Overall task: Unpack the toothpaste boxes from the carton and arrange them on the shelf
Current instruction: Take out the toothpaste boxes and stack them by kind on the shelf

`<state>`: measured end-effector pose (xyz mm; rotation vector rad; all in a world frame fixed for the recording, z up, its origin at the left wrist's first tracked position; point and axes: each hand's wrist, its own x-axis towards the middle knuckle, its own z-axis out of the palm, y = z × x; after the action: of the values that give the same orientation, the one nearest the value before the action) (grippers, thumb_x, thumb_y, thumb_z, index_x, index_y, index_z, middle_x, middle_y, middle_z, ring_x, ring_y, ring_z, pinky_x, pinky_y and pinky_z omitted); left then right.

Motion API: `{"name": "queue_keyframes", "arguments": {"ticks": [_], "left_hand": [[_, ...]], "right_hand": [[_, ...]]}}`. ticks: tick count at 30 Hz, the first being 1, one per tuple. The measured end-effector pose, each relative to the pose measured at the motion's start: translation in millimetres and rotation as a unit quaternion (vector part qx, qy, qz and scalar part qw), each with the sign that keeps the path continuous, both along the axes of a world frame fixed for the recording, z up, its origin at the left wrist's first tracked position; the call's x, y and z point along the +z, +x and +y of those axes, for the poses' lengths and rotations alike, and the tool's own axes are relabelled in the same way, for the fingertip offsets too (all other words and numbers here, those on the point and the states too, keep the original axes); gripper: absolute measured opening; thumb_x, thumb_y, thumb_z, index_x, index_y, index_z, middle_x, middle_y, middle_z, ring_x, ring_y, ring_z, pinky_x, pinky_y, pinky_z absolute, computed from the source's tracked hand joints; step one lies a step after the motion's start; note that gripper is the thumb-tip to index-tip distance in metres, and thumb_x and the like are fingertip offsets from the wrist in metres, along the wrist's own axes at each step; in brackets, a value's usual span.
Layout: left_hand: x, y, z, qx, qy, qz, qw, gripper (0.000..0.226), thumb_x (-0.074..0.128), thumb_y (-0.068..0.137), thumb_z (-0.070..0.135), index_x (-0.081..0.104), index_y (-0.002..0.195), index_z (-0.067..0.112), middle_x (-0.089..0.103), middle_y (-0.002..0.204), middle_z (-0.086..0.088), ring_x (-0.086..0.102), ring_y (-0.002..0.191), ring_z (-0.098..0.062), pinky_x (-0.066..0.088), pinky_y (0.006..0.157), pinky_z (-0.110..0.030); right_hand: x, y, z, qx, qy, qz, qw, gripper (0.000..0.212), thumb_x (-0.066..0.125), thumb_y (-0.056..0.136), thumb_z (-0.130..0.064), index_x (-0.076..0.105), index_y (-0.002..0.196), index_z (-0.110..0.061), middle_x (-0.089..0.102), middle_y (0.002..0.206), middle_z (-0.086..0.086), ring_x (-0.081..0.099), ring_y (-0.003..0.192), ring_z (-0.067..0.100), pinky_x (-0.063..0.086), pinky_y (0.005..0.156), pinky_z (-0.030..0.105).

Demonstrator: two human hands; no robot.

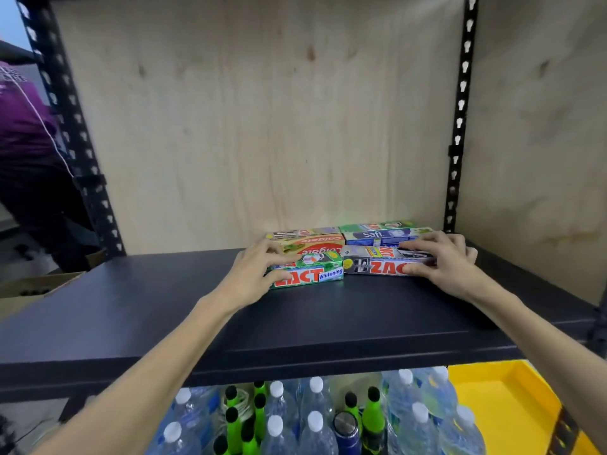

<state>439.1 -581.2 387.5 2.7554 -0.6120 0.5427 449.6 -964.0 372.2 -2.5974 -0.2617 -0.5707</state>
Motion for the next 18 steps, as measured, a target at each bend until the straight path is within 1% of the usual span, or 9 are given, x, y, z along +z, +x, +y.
{"name": "queue_keyframes", "arguments": {"ticks": [3,5,8,10,12,14,16,18], "left_hand": [[-6.4,17.8,-3.3,0.002,-0.015,-0.038,0.999,0.038,0.056,0.100,0.041,0.057,0.137,0.047,0.050,0.129,0.009,0.039,0.127,-0.013,0.026,0.105,-0.036],[-12.5,26.5,-8.0,0.005,-0.052,-0.056,0.997,0.038,0.058,0.099,0.038,0.059,0.137,0.044,0.050,0.128,0.010,0.038,0.125,-0.012,0.024,0.103,-0.033],[-16.8,38.8,-13.9,0.023,-0.111,-0.059,0.992,0.050,0.066,0.096,0.033,0.053,0.144,0.037,0.042,0.127,0.006,0.029,0.123,-0.010,0.027,0.114,-0.035],[-16.9,44.6,-14.5,0.043,-0.152,-0.051,0.986,0.061,0.071,0.092,0.034,0.047,0.148,0.032,0.037,0.128,0.004,0.024,0.121,-0.006,0.026,0.116,-0.033],[-16.5,49.1,-14.7,0.065,-0.185,-0.031,0.980,0.069,0.074,0.088,0.039,0.044,0.148,0.026,0.035,0.131,0.004,0.024,0.127,-0.009,0.025,0.115,-0.031],[-16.3,51.7,-15.9,0.079,-0.195,-0.002,0.978,0.072,0.073,0.088,0.043,0.041,0.149,0.022,0.037,0.138,0.002,0.025,0.136,-0.014,0.026,0.115,-0.031],[-17.6,53.7,-16.0,0.082,-0.187,0.008,0.979,0.071,0.071,0.089,0.045,0.041,0.149,0.020,0.039,0.143,0.001,0.028,0.138,-0.015,0.028,0.114,-0.032],[-17.7,53.8,-14.9,0.083,-0.177,0.008,0.981,0.066,0.069,0.090,0.047,0.046,0.146,0.020,0.040,0.146,0.001,0.029,0.138,-0.015,0.029,0.112,-0.030]], "right_hand": [[-0.6,19.8,-5.2,-0.008,-0.015,-0.007,1.000,0.050,0.069,0.086,-0.055,0.057,0.134,-0.049,0.043,0.142,-0.005,0.024,0.129,0.022,0.015,0.093,0.033],[-1.6,33.1,-6.8,-0.004,-0.010,-0.006,1.000,0.050,0.070,0.087,-0.052,0.058,0.135,-0.046,0.043,0.141,-0.005,0.026,0.127,0.022,0.015,0.092,0.032],[-3.4,48.6,-6.5,0.005,-0.021,-0.038,0.999,0.050,0.072,0.088,-0.043,0.058,0.137,-0.041,0.046,0.138,-0.004,0.031,0.123,0.021,0.019,0.091,0.033],[-4.2,57.6,-7.9,0.012,-0.020,-0.046,0.999,0.053,0.074,0.087,-0.040,0.058,0.138,-0.037,0.047,0.136,-0.001,0.033,0.122,0.023,0.025,0.096,0.038],[-4.4,65.4,-11.1,0.019,-0.008,-0.047,0.999,0.055,0.075,0.086,-0.038,0.059,0.139,-0.034,0.049,0.136,0.002,0.035,0.121,0.024,0.029,0.102,0.045],[-5.5,71.0,-13.7,0.021,-0.009,-0.048,0.999,0.056,0.076,0.085,-0.039,0.059,0.138,-0.035,0.050,0.135,0.003,0.035,0.120,0.024,0.029,0.103,0.046],[-6.2,73.0,-14.5,0.020,-0.010,-0.047,0.999,0.055,0.075,0.086,-0.040,0.059,0.138,-0.036,0.050,0.136,0.001,0.034,0.124,0.025,0.027,0.104,0.046],[-6.0,72.9,-13.5,0.016,-0.006,-0.046,0.999,0.055,0.075,0.087,-0.039,0.058,0.139,-0.036,0.049,0.138,0.001,0.032,0.127,0.026,0.025,0.105,0.044]]}}
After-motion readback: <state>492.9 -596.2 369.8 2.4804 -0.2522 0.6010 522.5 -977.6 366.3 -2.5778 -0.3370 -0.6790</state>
